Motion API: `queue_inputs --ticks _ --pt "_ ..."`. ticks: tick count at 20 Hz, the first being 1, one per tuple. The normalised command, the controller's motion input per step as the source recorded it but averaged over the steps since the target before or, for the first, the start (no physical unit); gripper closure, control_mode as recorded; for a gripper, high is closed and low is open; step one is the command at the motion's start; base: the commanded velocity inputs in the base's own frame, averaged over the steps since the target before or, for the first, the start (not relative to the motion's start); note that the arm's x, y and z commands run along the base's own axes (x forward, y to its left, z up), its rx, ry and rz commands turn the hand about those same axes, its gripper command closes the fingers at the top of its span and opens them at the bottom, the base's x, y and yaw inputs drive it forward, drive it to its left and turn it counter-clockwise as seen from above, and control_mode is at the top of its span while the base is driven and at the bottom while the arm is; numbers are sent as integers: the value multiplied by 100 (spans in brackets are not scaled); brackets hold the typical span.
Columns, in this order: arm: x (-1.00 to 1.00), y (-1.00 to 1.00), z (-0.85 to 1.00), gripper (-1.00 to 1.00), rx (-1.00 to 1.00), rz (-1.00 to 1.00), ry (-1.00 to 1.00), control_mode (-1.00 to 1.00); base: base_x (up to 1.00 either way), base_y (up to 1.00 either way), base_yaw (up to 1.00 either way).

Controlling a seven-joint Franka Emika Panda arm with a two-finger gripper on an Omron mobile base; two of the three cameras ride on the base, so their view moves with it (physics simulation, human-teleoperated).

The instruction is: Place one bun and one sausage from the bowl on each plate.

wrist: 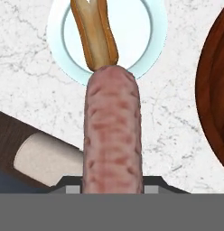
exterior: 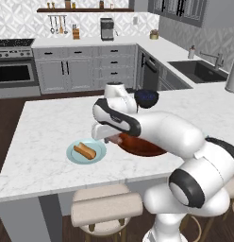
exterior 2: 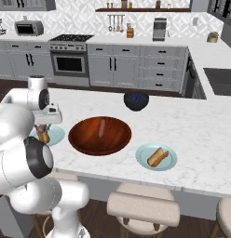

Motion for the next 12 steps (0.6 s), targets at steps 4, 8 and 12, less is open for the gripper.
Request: queue_inputs --ticks 4,8,12 --pt "23 4 -6 100 0 -5 -12 -100 0 0 0" --pt "32 0 -22 100 0 -7 -1 -100 0 0 0" --pt "18 17 -26 100 0 -7 0 -100 0 0 0"
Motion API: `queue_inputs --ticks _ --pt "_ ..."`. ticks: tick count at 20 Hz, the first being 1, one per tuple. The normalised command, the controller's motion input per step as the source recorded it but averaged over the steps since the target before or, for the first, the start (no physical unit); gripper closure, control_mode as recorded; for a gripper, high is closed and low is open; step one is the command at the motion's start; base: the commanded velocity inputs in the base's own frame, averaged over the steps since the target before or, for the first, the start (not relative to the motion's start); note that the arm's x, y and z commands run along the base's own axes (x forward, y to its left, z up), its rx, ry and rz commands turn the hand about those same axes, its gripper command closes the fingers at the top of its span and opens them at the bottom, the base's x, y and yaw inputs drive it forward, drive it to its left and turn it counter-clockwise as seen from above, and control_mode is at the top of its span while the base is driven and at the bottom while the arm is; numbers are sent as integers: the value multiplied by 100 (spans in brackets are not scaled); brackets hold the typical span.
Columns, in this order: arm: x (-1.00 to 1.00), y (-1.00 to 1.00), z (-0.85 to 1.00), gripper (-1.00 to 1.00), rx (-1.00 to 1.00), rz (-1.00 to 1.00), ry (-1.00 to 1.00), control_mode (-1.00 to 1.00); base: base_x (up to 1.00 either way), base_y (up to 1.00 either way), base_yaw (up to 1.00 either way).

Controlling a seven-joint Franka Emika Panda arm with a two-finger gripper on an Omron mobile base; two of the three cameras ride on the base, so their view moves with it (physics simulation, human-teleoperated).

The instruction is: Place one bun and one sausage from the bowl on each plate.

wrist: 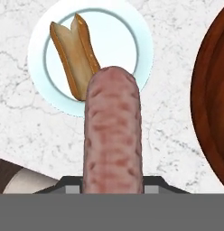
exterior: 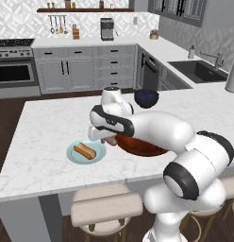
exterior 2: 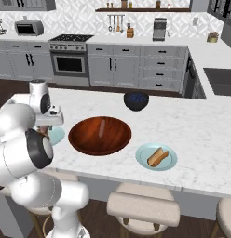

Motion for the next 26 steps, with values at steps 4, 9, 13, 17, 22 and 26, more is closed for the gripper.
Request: queue_inputs --ticks 4,9,13,17,22,26 --pt "10 27 -30 100 0 0 -1 -100 0 0 0" --pt "23 1 -32 100 0 0 -3 -100 0 0 0" --pt "24 0 -36 100 0 0 0 -100 0 0 0" --pt "14 1 -24 100 0 0 -2 -100 0 0 0" --pt "23 9 -14 100 0 0 -1 -100 0 0 0" --pt "29 14 -16 100 0 1 0 -100 0 0 0"
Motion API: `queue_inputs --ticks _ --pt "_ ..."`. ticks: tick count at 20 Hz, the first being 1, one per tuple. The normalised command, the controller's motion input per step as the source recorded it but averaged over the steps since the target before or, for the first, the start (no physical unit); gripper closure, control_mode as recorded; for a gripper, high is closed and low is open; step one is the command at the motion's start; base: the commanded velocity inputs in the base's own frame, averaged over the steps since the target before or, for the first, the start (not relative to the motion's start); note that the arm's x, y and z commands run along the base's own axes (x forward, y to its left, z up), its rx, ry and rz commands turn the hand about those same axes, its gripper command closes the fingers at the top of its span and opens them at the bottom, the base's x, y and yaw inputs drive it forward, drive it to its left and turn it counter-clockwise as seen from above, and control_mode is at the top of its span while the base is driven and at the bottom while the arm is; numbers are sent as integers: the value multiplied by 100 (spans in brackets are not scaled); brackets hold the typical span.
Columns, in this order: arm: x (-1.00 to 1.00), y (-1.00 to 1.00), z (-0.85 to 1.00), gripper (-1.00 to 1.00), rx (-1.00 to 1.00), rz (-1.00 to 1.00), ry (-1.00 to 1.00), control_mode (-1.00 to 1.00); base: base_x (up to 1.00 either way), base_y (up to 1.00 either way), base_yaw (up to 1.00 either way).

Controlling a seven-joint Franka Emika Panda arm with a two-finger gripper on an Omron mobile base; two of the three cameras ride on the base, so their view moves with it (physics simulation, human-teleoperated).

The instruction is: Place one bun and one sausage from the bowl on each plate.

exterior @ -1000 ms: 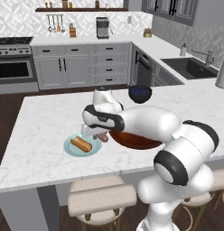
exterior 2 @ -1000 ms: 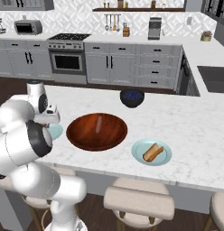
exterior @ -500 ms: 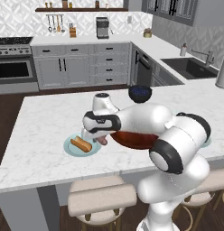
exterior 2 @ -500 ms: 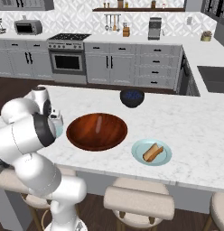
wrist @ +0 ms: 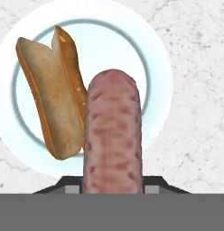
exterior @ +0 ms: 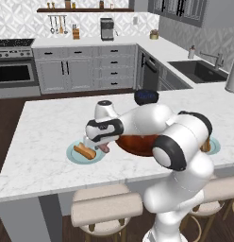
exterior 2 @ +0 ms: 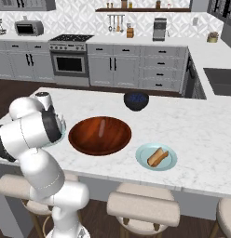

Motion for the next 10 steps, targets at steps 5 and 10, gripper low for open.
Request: queue_inputs --ticks 5,10 --pt "27 8 -23 100 0 2 0 -100 0 0 0" --pt "12 14 -16 100 0 1 0 -100 0 0 0"
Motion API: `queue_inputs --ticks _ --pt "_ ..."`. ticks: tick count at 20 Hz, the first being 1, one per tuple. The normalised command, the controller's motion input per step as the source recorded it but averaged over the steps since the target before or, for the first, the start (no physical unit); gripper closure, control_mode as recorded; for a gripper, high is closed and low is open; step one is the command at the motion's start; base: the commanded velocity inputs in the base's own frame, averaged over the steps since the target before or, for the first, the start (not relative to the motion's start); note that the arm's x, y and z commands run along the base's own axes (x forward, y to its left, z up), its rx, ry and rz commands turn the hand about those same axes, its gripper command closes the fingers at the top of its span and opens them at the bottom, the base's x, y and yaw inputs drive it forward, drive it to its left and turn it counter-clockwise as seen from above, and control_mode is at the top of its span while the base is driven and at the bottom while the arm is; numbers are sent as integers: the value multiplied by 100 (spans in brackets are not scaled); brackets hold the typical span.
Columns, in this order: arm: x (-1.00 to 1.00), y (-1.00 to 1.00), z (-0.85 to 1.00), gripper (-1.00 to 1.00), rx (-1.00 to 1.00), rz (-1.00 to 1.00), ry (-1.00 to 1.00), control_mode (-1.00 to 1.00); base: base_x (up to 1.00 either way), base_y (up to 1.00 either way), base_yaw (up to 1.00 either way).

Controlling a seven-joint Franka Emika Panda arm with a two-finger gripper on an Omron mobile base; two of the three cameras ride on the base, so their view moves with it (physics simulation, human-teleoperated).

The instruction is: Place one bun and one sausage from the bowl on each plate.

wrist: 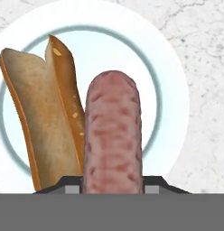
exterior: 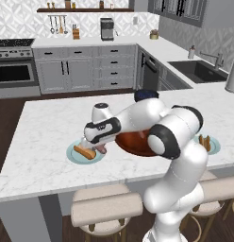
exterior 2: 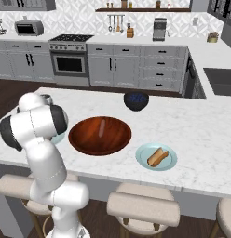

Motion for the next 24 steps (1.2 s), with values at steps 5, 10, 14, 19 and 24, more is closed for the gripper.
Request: queue_inputs --ticks 5,10,14,19,24 --pt "8 15 -15 100 0 1 -3 -100 0 0 0" --pt "15 12 -19 100 0 3 -3 -100 0 0 0" --pt "4 10 -12 -100 0 4 -2 -100 0 0 0" --pt "0 16 -10 -100 0 2 -1 -100 0 0 0" --pt "0 14 -2 -100 0 2 -6 -100 0 0 0"
